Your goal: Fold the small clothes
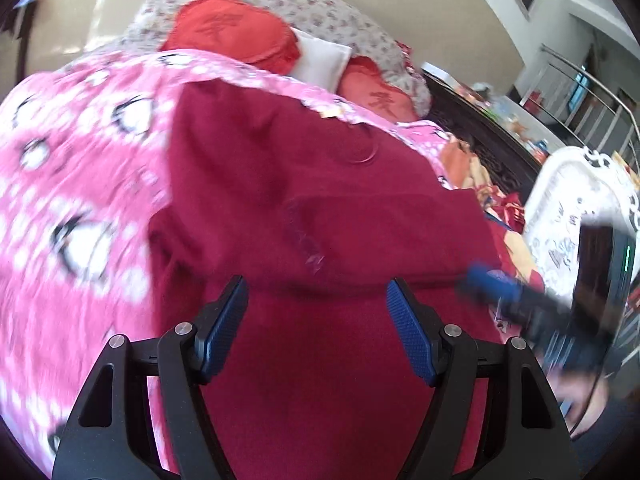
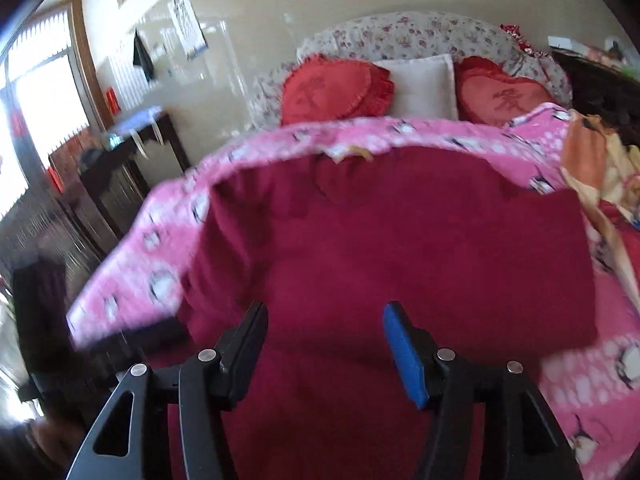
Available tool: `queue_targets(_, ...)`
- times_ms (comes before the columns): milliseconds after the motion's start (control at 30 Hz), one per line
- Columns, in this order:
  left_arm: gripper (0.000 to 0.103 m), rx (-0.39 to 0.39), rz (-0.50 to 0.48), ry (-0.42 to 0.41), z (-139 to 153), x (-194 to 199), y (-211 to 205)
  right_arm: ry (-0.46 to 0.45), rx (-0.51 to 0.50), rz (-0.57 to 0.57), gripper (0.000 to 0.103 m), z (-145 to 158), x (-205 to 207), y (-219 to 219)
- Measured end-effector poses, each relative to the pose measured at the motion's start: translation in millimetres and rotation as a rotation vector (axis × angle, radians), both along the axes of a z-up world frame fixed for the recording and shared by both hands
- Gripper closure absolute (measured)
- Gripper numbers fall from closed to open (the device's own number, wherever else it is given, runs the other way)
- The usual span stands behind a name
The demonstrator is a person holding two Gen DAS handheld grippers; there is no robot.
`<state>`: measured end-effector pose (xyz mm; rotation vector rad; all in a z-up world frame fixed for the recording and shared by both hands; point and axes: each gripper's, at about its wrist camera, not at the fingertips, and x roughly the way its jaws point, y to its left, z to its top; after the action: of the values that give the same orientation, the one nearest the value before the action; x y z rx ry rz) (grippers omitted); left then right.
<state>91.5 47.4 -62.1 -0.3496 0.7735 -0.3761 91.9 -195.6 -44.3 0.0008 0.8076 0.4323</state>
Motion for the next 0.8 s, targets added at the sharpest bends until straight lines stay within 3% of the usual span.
queue_targets(100, 0.031, -0.038, -0.034, 0.011, 4, 29, -5, 0.033, -0.055, -0.017, 0.045, -26, -17, -12)
queue_targets(167, 0.031, -0.083, -0.061, 0.068, -4, 52, -7, 0.064, -0.093, -0.037, 0.045, -40, -19, -14)
queue_targets(300, 0.031, -0.123, -0.059, 0.198, -30, 78, -10, 0.031, -0.17, -0.032, 0.041, -45, -19, -1)
queue_targets(467, 0.03, -0.172, -0.03, 0.215, -28, 84, -11, 0.024, -0.151, -0.041, 0.041, -46, -15, -4)
queue_targets(567, 0.031, -0.19, -0.07, 0.205, -20, 83, -19, 0.027, -0.142, -0.043, 0.041, -44, -16, -4)
queue_targets(667, 0.035, -0.13, -0.076, 0.179, -11, 85, -29, 0.025, -0.145, -0.043, 0.041, -44, -15, -2)
queue_targets(767, 0.06, -0.004, -0.015, 0.191, -15, 92, -31, 0.026, -0.143, -0.041, 0.039, -45, -20, -4)
queue_targets(800, 0.076, 0.015, 0.002, 0.191, -16, 93, -30, 0.028, -0.142, -0.041, 0.039, -45, -20, -4)
